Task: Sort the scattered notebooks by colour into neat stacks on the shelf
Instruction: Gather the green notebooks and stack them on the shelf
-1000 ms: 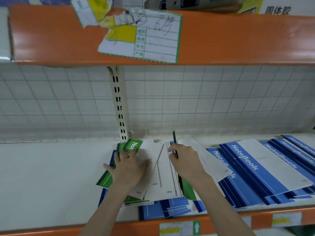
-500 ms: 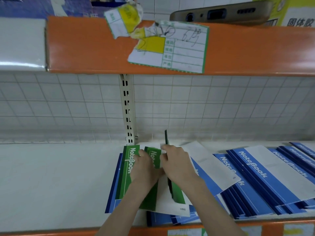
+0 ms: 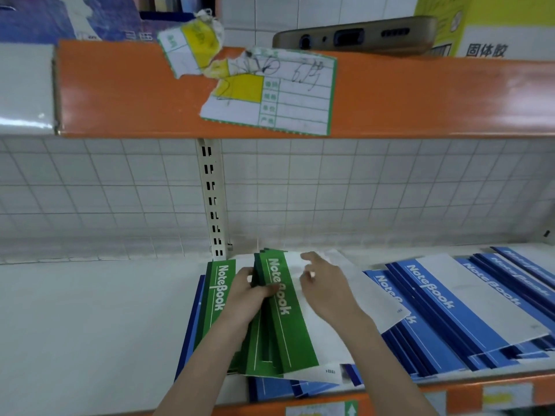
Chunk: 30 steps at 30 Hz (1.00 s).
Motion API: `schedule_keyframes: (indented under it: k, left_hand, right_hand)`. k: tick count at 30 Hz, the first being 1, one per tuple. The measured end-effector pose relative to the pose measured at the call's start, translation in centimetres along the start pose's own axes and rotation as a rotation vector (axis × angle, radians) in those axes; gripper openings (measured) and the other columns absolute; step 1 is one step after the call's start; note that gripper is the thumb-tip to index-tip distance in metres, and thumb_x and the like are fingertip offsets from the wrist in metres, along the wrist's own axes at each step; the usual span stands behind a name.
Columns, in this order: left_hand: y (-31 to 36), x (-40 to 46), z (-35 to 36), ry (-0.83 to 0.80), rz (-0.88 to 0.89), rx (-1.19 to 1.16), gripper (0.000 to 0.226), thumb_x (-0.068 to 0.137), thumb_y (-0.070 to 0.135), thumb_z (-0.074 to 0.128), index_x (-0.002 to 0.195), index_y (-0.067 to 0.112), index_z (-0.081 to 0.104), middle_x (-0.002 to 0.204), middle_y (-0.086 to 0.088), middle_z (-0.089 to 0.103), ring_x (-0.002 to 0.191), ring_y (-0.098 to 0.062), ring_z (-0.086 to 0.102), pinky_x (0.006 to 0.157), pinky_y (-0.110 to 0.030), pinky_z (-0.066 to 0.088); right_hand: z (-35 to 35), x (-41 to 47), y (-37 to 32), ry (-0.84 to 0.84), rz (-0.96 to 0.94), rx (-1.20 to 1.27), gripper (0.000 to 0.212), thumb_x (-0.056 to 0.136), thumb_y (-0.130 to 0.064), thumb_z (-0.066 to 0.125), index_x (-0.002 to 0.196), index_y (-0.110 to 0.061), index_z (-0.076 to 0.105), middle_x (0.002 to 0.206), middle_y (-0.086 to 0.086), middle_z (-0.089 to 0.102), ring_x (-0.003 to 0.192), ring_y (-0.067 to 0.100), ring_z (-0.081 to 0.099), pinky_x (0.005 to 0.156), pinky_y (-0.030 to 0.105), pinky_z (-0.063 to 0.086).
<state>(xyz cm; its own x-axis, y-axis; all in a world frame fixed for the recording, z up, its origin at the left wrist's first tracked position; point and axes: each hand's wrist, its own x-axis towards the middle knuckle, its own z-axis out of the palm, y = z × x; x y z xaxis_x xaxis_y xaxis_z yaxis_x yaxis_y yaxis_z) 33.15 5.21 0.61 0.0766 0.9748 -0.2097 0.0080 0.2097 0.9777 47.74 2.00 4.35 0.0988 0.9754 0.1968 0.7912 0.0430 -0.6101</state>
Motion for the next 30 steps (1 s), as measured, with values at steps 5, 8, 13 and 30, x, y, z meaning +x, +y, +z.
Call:
schedule_keyframes:
  k: [5, 8, 13, 30]
  left_hand:
    - [1.7, -0.5, -1.0, 0.014, 0.257, -0.151, 0.035, 0.081, 0.008, 0.069, 0.104, 0.03, 0.055, 0.095, 0.008, 0.074, 0.08, -0.008, 0.071, 0.071, -0.032, 0.055]
    - [3.0, -1.2, -0.7, 0.038, 0.463, -0.257, 0.025, 0.091, 0.006, 0.056, 0.106, 0.026, 0.058, 0.103, -0.002, 0.071, 0.089, -0.025, 0.068, 0.073, -0.038, 0.057]
    - [4.5, -2.2, -0.2, 0.114, 0.745, -0.242, 0.029, 0.092, 0.027, 0.048, 0.121, 0.03, 0.052, 0.105, 0.01, 0.067, 0.095, -0.016, 0.065, 0.075, -0.029, 0.056]
    - [-0.1, -1.5, -0.6, 0.232, 0.27, -0.221, 0.062, 0.038, 0.062, 0.072, 0.091, 0.032, 0.057, 0.081, 0.018, 0.071, 0.092, -0.009, 0.062, 0.088, -0.038, 0.047]
  right_hand:
    - [-1.2, -0.3, 1.7, 0.125, 0.113, 0.159, 0.05, 0.097, -0.034, 0.046, 0.135, -0.005, 0.033, 0.118, 0.016, 0.058, 0.087, 0.023, 0.063, 0.071, 0.028, 0.052]
    - [-0.9, -0.3, 0.7, 0.09, 0.099, 0.488, 0.016, 0.095, -0.039, 0.049, 0.091, -0.024, 0.044, 0.07, -0.005, 0.054, 0.062, 0.005, 0.054, 0.058, 0.012, 0.046]
    - [-0.7, -0.1, -1.1, 0.3, -0.141, 0.707, 0.032, 0.095, -0.027, 0.051, 0.072, -0.013, 0.033, 0.062, 0.002, 0.027, 0.052, 0.001, 0.03, 0.053, 0.011, 0.032]
    - [2.0, -1.7, -0.5, 0.268, -0.152, 0.877, 0.025, 0.091, -0.044, 0.045, 0.09, -0.025, 0.061, 0.076, -0.019, 0.065, 0.074, -0.005, 0.059, 0.067, 0.011, 0.047]
